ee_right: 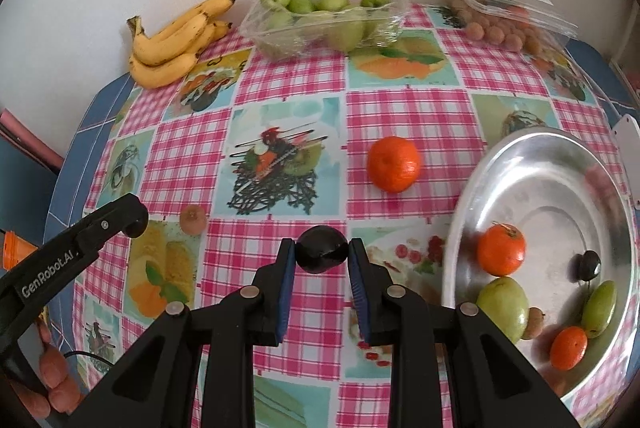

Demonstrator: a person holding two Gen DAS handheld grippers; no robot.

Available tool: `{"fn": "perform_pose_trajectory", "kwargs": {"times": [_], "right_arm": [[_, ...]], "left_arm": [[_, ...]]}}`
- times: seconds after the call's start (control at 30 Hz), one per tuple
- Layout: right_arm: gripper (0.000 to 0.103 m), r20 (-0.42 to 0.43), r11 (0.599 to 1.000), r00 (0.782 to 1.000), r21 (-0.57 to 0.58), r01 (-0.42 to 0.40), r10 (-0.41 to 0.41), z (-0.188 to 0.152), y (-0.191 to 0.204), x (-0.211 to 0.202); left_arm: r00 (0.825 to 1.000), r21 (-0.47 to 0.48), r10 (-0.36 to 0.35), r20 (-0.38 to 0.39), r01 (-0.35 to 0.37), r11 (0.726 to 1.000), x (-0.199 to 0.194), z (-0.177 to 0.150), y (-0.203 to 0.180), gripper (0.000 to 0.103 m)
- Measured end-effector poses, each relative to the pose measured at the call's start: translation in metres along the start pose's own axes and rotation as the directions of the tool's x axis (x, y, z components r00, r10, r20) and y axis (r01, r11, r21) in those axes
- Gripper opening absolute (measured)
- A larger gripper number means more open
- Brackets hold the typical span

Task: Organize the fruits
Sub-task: 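Carry the cherry in the left gripper over the steel bowl while the right carries its cherry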

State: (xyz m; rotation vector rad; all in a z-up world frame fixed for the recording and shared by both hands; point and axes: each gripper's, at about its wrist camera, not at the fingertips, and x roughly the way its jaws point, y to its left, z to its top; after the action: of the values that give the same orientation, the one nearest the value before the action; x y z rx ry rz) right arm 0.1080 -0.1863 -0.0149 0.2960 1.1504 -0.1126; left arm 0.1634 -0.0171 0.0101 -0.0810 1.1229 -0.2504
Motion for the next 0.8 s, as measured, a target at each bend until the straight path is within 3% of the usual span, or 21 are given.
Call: {"fn": "perform_pose_trajectory", "kwargs": {"times": [0.43, 0.8], "right_arm": [[0.028, 0.009, 0.993, 1.000, 0.116, 0.010, -0.012, 0.002, -0.054, -0.019], [0.028, 0.028, 0.974, 0.999, 0.227, 0.026, -0.033, 0.000, -0.108, -0.036]], "left_arm": [[0.997, 0.127, -0.073, -0.006, 0.073, 0.989, -0.006, -0.014, -0.078, 0.029], [0.993, 0.257, -0.118, -0.021, 0.119, 0.959, -0.010, -0.035, -0.145, 0.029]]}}
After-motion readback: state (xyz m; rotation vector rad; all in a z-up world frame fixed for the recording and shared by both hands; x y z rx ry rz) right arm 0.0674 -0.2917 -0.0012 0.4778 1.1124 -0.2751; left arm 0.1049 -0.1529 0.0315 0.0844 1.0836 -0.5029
